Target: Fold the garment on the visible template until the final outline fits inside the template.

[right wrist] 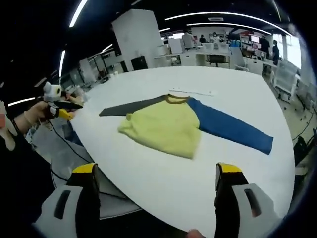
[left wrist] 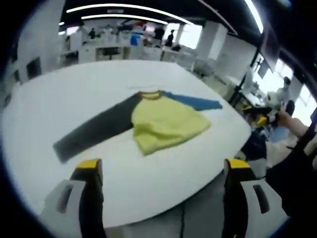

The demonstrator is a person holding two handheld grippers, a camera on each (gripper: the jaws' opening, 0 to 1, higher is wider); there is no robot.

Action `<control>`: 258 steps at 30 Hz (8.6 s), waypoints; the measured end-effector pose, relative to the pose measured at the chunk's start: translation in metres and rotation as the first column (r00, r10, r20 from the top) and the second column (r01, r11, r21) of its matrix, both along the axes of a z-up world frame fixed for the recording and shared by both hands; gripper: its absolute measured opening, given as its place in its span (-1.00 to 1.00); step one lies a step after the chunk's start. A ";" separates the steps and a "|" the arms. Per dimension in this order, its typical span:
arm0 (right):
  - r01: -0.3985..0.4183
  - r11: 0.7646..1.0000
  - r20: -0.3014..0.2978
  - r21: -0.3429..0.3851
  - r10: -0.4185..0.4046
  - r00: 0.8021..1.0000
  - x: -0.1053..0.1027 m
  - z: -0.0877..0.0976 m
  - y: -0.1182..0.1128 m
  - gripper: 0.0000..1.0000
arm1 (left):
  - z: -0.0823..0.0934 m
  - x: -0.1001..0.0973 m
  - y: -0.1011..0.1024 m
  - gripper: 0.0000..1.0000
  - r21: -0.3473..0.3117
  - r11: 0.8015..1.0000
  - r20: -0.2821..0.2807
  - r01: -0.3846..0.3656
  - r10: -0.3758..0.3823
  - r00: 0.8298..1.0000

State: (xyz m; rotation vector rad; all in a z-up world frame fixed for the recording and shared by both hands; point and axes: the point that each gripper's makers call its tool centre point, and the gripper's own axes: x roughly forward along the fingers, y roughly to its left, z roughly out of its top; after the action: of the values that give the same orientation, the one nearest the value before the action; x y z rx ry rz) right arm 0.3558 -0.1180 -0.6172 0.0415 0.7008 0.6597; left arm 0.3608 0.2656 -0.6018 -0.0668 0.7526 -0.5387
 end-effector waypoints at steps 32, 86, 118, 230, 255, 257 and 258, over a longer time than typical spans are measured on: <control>0.061 0.997 -0.018 0.041 -0.060 0.998 0.022 -0.016 -0.010 0.61 | -0.027 0.013 -0.001 0.73 0.015 1.000 -0.060 -0.018 0.019 0.998; 0.073 0.997 -0.138 -0.025 -0.076 0.988 0.194 -0.141 0.008 -0.49 | -0.146 0.167 -0.028 -0.40 0.064 0.995 -0.059 -0.072 0.076 0.995; 0.077 0.997 -0.175 0.005 -0.075 0.982 0.224 -0.162 0.014 -0.78 | -0.159 0.184 -0.039 -0.77 0.114 0.993 -0.043 0.025 -0.020 0.999; -0.210 0.976 0.040 -0.054 0.213 0.976 0.036 -0.065 0.007 -0.96 | -0.106 0.024 -0.032 -1.00 0.123 0.889 -0.069 0.440 -0.435 0.898; -0.404 0.860 -0.079 -0.312 0.401 0.913 0.003 -0.128 0.011 -0.96 | -0.165 -0.001 -0.028 -1.00 0.134 0.885 -0.185 0.446 -0.419 0.889; -0.415 0.849 -0.085 -0.328 0.411 0.907 0.001 -0.131 0.011 -0.96 | -0.165 -0.002 -0.029 -0.99 0.131 0.887 -0.187 0.443 -0.417 0.889; -0.419 0.844 -0.088 -0.333 0.415 0.906 0.000 -0.133 0.010 -0.96 | -0.166 -0.003 -0.029 -0.99 0.133 0.886 -0.187 0.444 -0.418 0.889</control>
State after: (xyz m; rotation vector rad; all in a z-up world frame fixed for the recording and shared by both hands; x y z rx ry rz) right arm 0.3556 -0.1078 -0.7498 -0.4469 0.8393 0.9455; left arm 0.3580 0.2371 -0.7674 0.2305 0.9708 -0.8995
